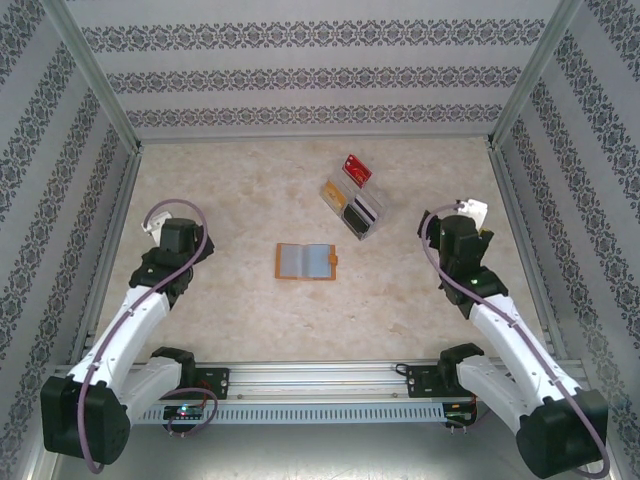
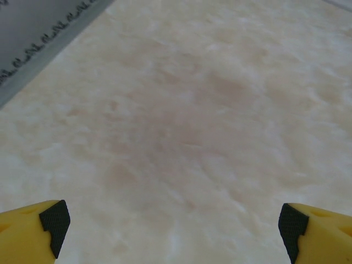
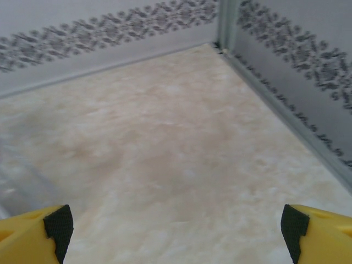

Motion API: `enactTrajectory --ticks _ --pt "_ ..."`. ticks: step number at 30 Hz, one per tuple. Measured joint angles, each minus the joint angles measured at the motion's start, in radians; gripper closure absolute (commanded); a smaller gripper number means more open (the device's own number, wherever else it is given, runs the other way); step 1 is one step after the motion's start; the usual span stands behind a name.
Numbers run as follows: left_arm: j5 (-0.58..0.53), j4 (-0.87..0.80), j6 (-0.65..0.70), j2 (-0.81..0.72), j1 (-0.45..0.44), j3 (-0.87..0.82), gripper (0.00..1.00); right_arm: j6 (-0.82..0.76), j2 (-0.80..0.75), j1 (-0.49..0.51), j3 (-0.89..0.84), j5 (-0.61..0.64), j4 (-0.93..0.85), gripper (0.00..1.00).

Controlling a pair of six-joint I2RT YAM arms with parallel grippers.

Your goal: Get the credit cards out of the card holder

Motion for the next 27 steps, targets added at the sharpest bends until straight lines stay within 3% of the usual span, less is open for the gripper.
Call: enactTrajectory --ticks 5,10,16,27 --pt "-0.059 0.220 0.107 0.006 0.001 -0.137 0.01 -0.061 0.086 -0.050 -0.113 0.039 0.154 0.02" --pt "-0.037 0.520 0.267 0.069 0.010 -0.263 0.01 -0.123 0.230 -0.061 -0.164 0.033 0.346 0.02" --pt "0.078 0.785 0.392 0.221 0.060 -0.296 0.00 -0.215 0.351 -0.061 -0.195 -0.053 0.559 0.02" --pt "0.347 1.113 0.449 0.480 0.159 -0.295 0.00 -0.328 0.500 -0.110 -0.195 -0.246 0.826 0.02"
